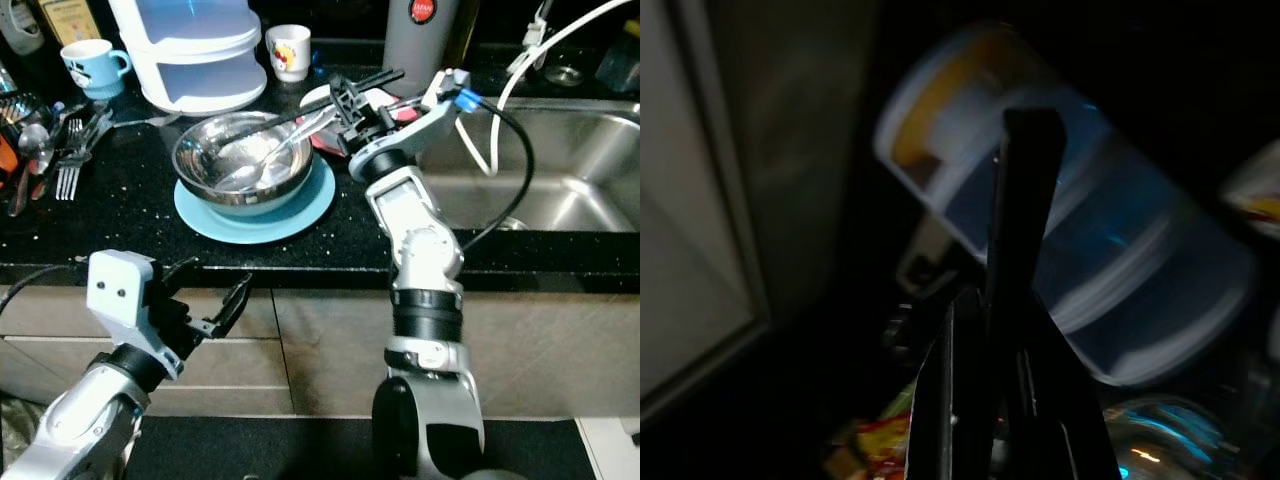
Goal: Kitchen organization
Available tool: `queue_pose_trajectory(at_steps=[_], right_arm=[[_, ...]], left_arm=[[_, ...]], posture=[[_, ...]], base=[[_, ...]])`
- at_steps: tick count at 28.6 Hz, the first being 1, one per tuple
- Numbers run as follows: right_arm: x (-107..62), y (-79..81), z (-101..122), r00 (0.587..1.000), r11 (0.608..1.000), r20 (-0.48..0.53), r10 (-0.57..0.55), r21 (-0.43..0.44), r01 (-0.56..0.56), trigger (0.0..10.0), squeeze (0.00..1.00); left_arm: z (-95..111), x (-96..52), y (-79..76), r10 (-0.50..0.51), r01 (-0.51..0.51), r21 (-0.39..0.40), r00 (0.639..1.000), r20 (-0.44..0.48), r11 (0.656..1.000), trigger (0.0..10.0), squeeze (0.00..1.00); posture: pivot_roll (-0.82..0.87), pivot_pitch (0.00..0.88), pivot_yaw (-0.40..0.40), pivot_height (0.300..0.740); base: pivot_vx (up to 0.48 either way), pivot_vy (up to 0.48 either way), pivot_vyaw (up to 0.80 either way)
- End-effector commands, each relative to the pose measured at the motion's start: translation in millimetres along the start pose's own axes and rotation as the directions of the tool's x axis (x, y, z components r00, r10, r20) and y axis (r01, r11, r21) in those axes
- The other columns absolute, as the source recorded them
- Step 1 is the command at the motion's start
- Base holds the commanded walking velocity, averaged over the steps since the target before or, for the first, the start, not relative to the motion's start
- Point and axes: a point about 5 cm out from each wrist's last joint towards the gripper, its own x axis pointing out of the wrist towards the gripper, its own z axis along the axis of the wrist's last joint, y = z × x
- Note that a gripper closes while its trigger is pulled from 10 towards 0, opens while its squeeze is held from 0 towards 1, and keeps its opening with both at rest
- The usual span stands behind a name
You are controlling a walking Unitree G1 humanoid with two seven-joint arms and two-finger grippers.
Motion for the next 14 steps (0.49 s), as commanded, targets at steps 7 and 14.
queue_pose_trajectory(at_steps=[7, 14], right_arm=[[-2.5, 0.1, 14, 0.999, 1.000, 0.036, -0.005, -0.015, 0.006, 4.5, 0.00], [-7.8, -19.6, 23, 0.989, 0.956, 0.027, -0.148, -0.253, 0.150, 10.0, 0.00]], left_arm=[[-6, 5.7, 1.8, 0.000, 0.000, -0.014, 1.000, -0.015, 1.000, 10.0, 0.00], [-5, 11.9, 5.0, 0.032, -0.032, -0.011, 0.999, -0.003, 0.999, 10.0, 0.00]], posture=[[0.13, 0.000, 0.004, 0.740], [0.11, 0.000, -0.002, 0.740]], base=[[0.000, 0.000, 0.00], [0.000, 0.000, 0.00]])
